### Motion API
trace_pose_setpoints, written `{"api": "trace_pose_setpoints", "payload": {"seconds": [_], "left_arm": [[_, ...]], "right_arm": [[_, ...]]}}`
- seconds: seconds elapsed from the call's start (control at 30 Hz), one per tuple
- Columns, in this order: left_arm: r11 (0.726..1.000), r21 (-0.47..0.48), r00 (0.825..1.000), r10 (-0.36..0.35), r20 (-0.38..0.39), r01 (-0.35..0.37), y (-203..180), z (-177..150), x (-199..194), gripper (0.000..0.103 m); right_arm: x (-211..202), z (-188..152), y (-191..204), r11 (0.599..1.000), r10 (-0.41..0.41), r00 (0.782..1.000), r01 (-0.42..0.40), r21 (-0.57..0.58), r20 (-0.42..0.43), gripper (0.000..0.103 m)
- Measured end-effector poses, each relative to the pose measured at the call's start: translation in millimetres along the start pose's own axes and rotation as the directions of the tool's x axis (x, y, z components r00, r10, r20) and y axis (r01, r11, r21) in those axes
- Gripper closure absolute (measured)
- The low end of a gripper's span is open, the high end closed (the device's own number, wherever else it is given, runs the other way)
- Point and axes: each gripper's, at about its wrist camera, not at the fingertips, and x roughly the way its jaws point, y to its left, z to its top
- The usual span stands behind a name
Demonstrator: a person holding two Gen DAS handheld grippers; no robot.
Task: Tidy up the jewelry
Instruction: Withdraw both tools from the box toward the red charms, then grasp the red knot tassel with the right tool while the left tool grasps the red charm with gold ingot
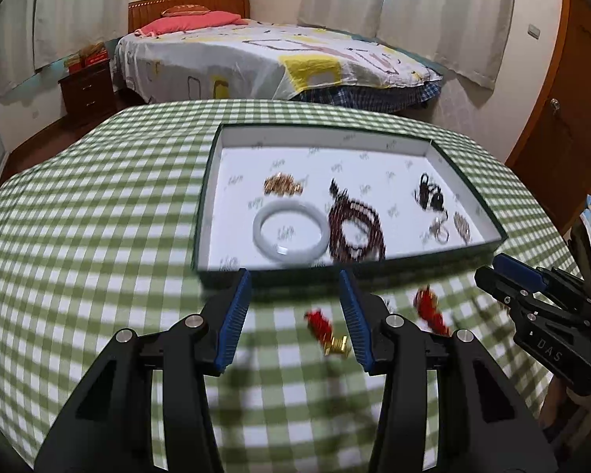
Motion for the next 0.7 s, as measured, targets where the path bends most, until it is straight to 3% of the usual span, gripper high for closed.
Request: {"api": "trace_pose_setpoints", "payload": {"seconds": [0.37, 0.7], "left_arm": [[0.999, -0.020, 0.998, 0.044, -0.034, -0.044, 17.1, -29.0, -7.2, 0.058], [0.998, -0.034, 0.996, 0.053, -0.071, -0.055, 24.3, -35.8, 2.7, 0.058]], "right_arm": [[20.3, -16.5, 32.3, 0.997, 0.053, 0.996, -0.057, -0.060, -0.067, 0.072], [36.1, -23.1, 39.8, 0.994, 0.040, 0.994, -0.050, -0.094, -0.101, 0.082]]}}
